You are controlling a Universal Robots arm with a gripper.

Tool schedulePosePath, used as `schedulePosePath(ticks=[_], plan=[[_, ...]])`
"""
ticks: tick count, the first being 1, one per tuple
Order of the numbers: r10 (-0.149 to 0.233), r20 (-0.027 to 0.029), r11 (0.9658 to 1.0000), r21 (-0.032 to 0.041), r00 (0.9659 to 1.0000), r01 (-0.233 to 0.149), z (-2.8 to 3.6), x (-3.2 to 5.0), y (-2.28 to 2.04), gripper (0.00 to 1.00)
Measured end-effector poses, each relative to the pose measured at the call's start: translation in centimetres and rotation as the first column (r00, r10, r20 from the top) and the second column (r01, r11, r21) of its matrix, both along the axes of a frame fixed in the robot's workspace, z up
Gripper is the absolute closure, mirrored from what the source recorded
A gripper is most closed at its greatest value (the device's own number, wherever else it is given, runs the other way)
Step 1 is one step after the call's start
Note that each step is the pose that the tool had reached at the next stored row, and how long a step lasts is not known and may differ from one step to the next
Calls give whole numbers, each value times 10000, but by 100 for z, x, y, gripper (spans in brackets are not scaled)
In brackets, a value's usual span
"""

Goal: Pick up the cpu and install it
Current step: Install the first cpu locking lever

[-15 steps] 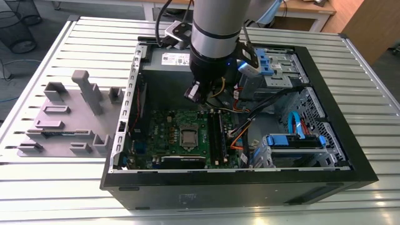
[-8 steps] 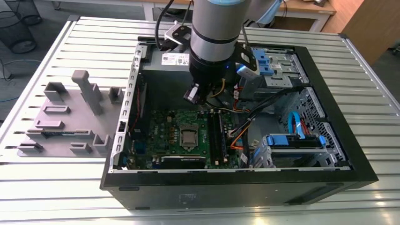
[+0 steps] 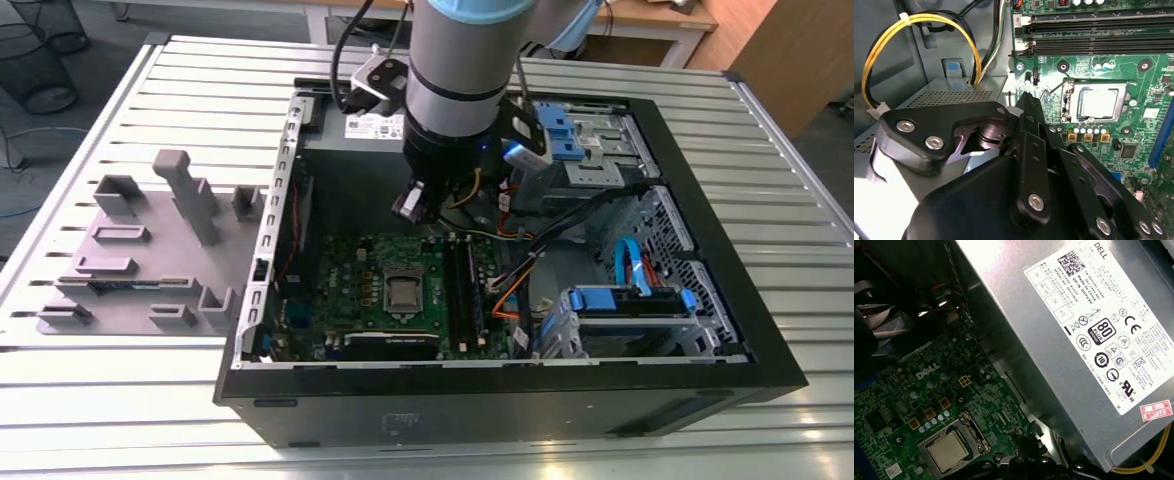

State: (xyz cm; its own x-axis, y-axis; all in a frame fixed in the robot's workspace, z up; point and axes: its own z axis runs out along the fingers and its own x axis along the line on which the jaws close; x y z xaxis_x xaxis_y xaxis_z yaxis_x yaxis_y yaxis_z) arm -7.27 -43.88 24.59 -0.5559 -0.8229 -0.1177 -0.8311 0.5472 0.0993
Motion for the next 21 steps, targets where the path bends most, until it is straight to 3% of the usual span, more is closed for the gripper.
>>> schedulePosePath(ticks=[4, 6, 11, 19, 20, 21], plan=[[2, -1, 10000, -2, 10000, -2, -33, 0, -1, 89], [2, -1, 10000, -36, 10000, -2, -35, -1, -6, 89], [2, 0, 9998, -189, 10000, -2, -36, -4, -56, 89], [-4, 0, 9993, -383, 10000, 4, -36, -8, -186, 89], [-11, 0, 9991, -428, 10000, 11, -37, -9, -195, 89], [-26, 1, 9986, -534, 10000, 26, -38, -8, -210, 89]])
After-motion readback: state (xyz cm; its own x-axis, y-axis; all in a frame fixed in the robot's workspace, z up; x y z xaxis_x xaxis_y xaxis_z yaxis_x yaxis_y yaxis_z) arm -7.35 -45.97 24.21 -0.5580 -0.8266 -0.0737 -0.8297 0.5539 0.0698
